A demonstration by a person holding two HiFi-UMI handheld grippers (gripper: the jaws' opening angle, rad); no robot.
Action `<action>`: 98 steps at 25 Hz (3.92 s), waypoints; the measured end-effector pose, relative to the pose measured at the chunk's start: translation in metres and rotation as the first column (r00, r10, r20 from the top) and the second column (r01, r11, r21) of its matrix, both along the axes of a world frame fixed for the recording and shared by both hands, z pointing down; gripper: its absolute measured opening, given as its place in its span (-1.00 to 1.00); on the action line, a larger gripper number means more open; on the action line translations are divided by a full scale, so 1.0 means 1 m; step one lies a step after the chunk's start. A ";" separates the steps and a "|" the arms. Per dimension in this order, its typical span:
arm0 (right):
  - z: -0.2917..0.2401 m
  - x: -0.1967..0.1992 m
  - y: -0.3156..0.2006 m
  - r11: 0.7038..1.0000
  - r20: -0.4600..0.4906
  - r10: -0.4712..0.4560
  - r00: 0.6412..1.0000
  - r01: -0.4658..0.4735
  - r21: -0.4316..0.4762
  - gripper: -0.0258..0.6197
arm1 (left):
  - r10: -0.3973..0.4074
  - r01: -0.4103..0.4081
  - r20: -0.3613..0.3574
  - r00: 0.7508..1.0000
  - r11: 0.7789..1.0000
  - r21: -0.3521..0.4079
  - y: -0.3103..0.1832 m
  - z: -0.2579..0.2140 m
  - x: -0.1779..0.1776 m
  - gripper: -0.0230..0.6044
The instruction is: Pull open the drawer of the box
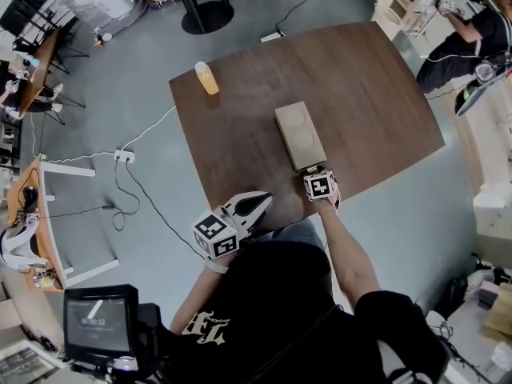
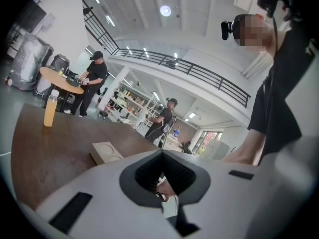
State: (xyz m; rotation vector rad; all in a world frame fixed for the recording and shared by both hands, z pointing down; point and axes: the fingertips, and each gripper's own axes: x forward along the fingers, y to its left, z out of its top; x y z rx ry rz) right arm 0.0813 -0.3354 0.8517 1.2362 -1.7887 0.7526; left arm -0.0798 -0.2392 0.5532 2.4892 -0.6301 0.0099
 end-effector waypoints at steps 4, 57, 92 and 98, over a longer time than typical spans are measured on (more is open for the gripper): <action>-0.005 0.002 -0.003 1.000 0.009 0.021 1.000 -0.021 -0.007 -0.43 | -0.007 0.007 0.004 1.000 1.000 -0.003 -0.001 0.002 -0.002 -0.93; -0.009 0.016 0.064 0.998 0.013 0.064 0.998 -0.064 0.017 -0.44 | 0.006 -0.005 -0.009 1.000 1.000 0.016 0.043 0.001 0.002 -0.93; -0.008 0.030 0.132 0.995 -0.003 0.099 0.995 -0.099 -0.004 -0.44 | 0.078 -0.078 -0.048 0.996 0.997 -0.012 0.059 0.007 0.029 -0.93; 0.000 0.038 0.149 0.995 -0.001 0.096 0.995 -0.096 -0.033 -0.44 | 0.092 -0.092 -0.054 0.994 0.996 -0.009 0.055 0.006 0.041 -0.93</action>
